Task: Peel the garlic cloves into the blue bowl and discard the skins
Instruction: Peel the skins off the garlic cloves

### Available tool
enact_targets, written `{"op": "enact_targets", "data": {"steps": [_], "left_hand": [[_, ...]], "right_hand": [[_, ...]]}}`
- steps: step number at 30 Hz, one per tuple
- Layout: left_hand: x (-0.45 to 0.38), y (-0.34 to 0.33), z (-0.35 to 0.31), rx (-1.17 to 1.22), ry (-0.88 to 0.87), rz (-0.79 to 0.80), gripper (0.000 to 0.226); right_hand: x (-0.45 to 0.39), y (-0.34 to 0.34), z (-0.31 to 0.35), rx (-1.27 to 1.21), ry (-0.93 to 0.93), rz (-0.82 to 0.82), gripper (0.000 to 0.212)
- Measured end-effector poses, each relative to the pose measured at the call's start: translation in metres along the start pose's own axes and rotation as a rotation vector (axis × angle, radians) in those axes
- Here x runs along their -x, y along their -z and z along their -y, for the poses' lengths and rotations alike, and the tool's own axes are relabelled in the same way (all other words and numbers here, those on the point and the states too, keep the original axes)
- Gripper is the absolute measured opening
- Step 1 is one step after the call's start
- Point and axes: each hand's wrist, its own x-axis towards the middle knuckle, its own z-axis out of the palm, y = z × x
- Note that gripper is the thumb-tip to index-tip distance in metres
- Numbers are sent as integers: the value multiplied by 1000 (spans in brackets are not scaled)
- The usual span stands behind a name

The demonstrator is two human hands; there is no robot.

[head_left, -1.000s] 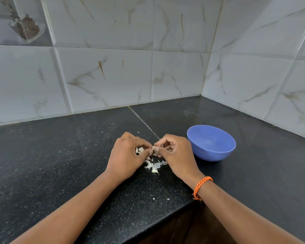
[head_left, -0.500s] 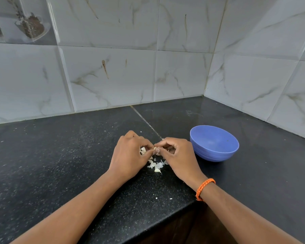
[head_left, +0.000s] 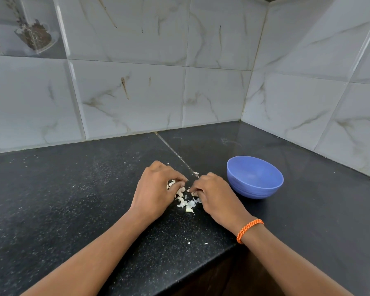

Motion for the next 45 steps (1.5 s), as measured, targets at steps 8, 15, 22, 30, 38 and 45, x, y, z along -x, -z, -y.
{"op": "enact_targets", "data": {"steps": [8, 15, 22, 30, 38, 45], "left_hand": [[-1, 5, -1, 29, 34, -28, 30], [0, 4, -4, 70, 24, -35, 16], [-1, 1, -3, 68, -13, -41, 28], [-1, -1, -2, 68, -1, -58, 21], [0, -4, 2, 89, -49, 4, 15], [0, -7, -2, 64, -68, 14, 18]], "right_hand": [[-14, 34, 8, -22, -27, -102, 16], [1, 17, 16, 88, 15, 63, 23], [-7, 20, 23, 236, 105, 60, 26], [-20, 31, 9, 185, 113, -131, 26], [-4, 22, -1, -223, -38, -272, 14], [13, 5, 6, -530, -140, -299, 29]]}}
